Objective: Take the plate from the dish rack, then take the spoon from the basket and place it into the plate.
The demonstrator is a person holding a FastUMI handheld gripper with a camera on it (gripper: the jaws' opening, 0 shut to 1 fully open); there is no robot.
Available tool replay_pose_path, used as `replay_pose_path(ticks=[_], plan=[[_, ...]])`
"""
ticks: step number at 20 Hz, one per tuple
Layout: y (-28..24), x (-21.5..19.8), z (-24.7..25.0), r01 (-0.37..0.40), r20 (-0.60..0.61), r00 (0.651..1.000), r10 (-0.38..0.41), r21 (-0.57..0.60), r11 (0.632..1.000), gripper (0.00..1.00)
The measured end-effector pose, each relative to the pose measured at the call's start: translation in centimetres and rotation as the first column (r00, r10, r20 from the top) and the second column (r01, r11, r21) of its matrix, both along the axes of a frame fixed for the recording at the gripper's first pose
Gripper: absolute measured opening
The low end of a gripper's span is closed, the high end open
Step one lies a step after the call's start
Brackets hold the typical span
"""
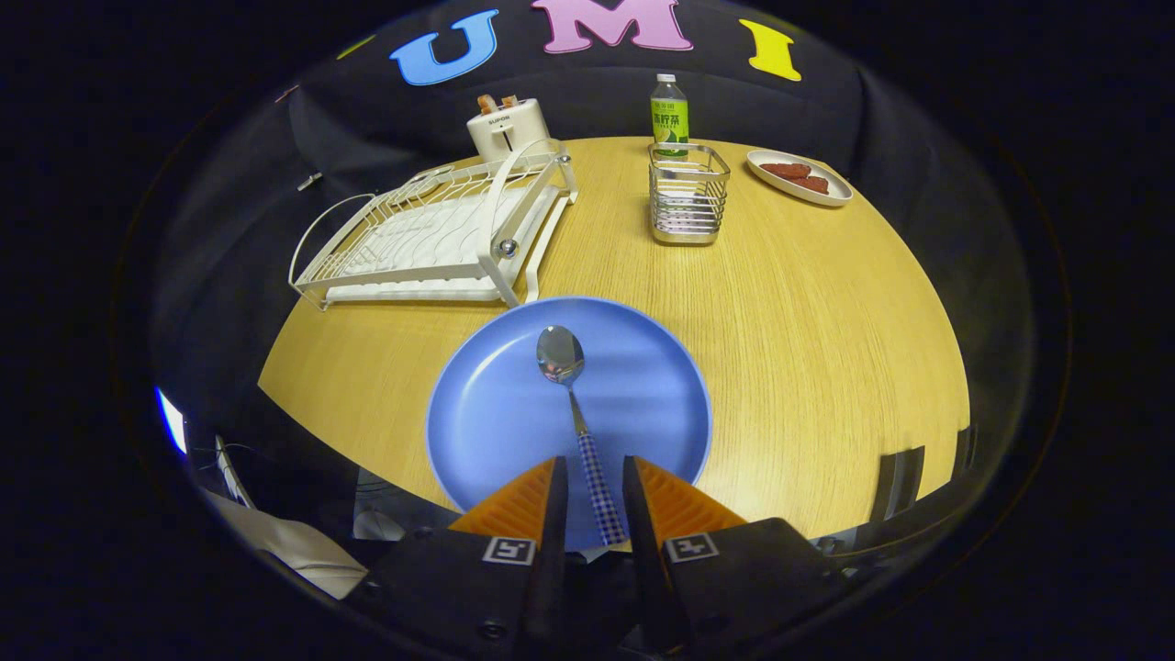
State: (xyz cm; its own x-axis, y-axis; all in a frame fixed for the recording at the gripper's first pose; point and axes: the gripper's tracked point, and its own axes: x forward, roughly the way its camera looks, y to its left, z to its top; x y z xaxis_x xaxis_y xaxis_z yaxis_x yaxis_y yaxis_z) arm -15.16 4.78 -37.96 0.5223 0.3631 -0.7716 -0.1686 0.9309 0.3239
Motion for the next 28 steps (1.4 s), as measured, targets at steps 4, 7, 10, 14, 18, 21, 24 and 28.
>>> replay_pose_path(ticks=[4,7,10,14,18,21,24,28], plan=[[-0.3,0.4,0.1,-0.002,0.024,1.000,0.003,-0.020,1.000,0.88],[-0.2,0.5,0.1,-0.006,0.031,0.999,0.007,-0.025,1.000,0.99],[-0.1,0.6,0.6,-0.014,0.041,0.999,0.015,-0.026,1.000,0.99],[-0.4,2.5,3.8,-0.007,0.133,0.991,0.010,-0.020,1.000,0.99],[-1.8,6.3,10.0,0.041,0.272,0.961,-0.037,-0.010,0.999,0.99],[-3.2,9.0,15.3,0.085,0.379,0.922,-0.080,0.004,0.996,0.99],[-4.6,11.1,20.3,0.116,0.472,0.875,-0.110,0.016,0.993,0.99],[-6.3,12.6,26.8,0.141,0.583,0.802,-0.129,0.025,0.990,0.99]])
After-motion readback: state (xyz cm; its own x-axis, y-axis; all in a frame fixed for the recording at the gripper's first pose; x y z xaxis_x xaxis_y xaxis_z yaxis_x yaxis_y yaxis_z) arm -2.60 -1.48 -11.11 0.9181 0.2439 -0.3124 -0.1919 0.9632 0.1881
